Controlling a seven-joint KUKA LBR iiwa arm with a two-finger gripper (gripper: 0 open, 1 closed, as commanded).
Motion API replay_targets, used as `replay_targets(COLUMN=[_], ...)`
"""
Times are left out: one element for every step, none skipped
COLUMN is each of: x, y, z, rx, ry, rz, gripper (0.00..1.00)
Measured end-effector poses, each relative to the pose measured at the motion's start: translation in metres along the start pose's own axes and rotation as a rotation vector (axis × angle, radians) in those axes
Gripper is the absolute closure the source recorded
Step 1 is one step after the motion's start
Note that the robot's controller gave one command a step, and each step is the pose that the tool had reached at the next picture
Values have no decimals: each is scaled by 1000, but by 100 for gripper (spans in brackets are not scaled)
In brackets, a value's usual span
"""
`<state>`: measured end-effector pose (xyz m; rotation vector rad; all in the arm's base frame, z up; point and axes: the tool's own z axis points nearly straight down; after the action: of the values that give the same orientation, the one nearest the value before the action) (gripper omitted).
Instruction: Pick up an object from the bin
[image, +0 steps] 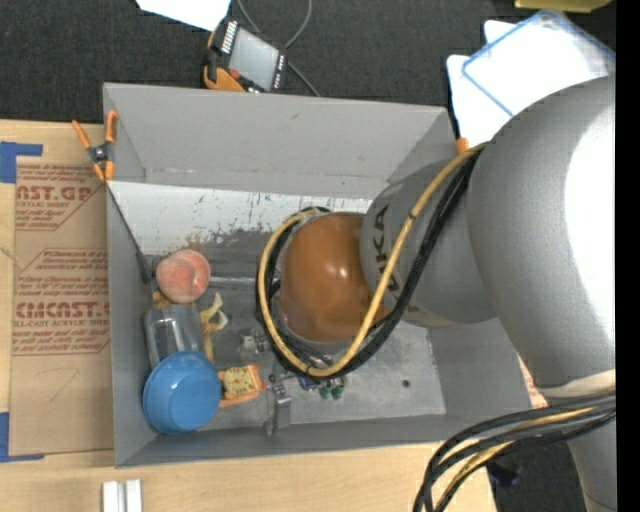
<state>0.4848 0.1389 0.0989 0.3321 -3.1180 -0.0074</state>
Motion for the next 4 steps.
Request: replay_targets(x=[-4,2,2,3], y=[6,10,10,10], z=[27,28,28,19], rx=[6,-1,-1,-2], ry=[-33,-9,-9,-6], rz=[-183,129,128,128], gripper=[0,100,100,100])
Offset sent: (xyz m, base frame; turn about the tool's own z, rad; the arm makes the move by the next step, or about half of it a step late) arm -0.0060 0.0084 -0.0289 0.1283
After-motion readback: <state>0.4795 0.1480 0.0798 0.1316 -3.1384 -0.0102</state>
